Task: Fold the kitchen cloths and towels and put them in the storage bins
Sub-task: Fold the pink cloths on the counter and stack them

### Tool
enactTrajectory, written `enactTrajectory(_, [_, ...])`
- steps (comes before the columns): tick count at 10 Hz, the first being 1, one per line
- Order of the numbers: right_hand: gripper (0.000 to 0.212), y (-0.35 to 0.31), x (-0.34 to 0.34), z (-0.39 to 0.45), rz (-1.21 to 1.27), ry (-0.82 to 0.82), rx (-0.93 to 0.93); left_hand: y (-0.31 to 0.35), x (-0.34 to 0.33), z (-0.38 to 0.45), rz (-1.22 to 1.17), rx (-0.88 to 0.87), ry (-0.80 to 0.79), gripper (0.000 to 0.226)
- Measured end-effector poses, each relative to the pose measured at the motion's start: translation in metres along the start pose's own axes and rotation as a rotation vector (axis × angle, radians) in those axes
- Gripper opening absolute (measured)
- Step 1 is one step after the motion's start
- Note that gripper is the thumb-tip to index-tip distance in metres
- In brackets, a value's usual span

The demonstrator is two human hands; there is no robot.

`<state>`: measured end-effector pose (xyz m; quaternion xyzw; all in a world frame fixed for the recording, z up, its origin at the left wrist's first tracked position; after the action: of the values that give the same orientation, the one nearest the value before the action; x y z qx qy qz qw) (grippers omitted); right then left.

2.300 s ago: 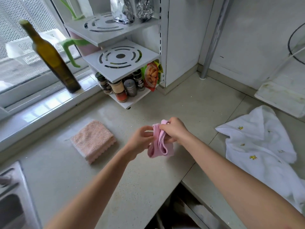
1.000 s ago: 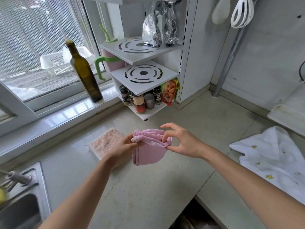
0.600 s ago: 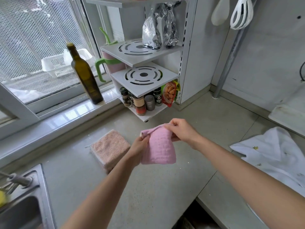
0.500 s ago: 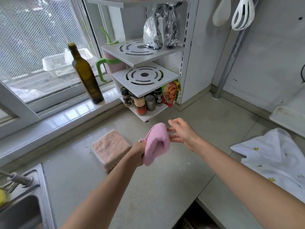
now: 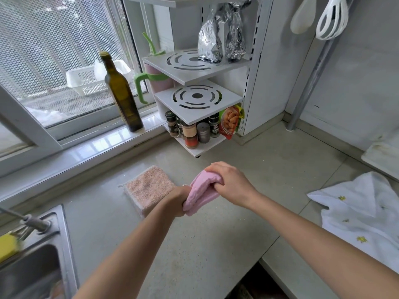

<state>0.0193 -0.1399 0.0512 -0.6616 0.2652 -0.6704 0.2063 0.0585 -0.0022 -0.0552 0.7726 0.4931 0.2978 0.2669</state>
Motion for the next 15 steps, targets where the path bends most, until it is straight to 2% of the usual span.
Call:
enactTrajectory(1, [0.042, -0.005, 0.008, -0.002, 0.027, 0.001, 0.019, 0.013, 0.018, 0.008, 0.243, -0.181, 0.120, 0.040])
enactTrajectory(2, [0.048, -0.014, -0.002, -0.005, 0.161, -0.145, 0.065, 0.029, 0.050, 0.005, 0.184, -0.438, 0.293, 0.033])
enactTrajectory(3, [0.041, -0.018, -0.030, -0.006, 0.746, -0.486, -0.092, 0.034, 0.081, -0.010, 0.158, -0.644, 0.403, 0.030])
enactTrajectory(4, [0.034, -0.023, -0.060, 0.014, 1.057, -0.634, -0.211, 0.034, 0.110, -0.024, 0.101, -0.741, 0.533, 0.027])
enactTrajectory(5, [0.034, -0.039, -0.096, 0.046, 1.092, -0.631, -0.259, 0.033, 0.127, -0.029, 0.068, -0.724, 0.630, 0.022])
enactTrajectory(6, [0.035, -0.053, -0.124, 0.082, 0.932, -0.493, -0.191, 0.024, 0.148, -0.020, 0.058, -0.600, 0.725, 0.023])
enactTrajectory(7, [0.044, -0.073, -0.136, 0.116, 0.542, -0.348, 0.047, 0.015, 0.170, -0.006, 0.080, -0.439, 0.807, 0.023])
enactTrajectory(8, [0.050, -0.091, -0.150, 0.136, 0.252, -0.304, 0.257, 0.006, 0.190, 0.013, 0.061, -0.332, 0.854, 0.029])
enactTrajectory(9, [0.052, -0.086, -0.172, 0.148, 0.128, -0.321, 0.305, -0.006, 0.192, 0.037, 0.092, -0.231, 0.855, 0.033])
enactTrajectory(11, [0.050, -0.037, -0.215, 0.163, -0.028, -0.369, 0.250, -0.036, 0.179, 0.078, 0.252, -0.043, 0.795, 0.050])
enactTrajectory(12, [0.052, -0.025, -0.232, 0.157, -0.224, -0.407, 0.229, -0.046, 0.177, 0.085, 0.281, 0.022, 0.787, 0.056])
enactTrajectory(13, [0.063, -0.032, -0.227, 0.153, -0.390, -0.276, 0.320, -0.047, 0.186, 0.087, 0.246, 0.073, 0.789, 0.058])
enactTrajectory(14, [0.054, -0.036, -0.229, 0.151, -0.504, -0.204, 0.420, -0.037, 0.196, 0.081, 0.206, -0.038, 0.931, 0.043])
enactTrajectory(15, [0.059, -0.032, -0.243, 0.152, -0.388, -0.286, 0.408, 0.000, 0.178, 0.053, 0.414, -0.545, 1.094, 0.044])
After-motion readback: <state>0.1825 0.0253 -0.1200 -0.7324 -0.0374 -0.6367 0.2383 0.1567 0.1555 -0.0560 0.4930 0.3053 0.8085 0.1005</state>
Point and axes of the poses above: each hand's wrist, its own z-axis towards the middle knuckle, its own x-axis out of the back of the hand, y = z × x, the point moved 8 cm from there along z, towards the middle knuckle, and after that the axes turned 5 degrees about -x, right-handed, at the moved point
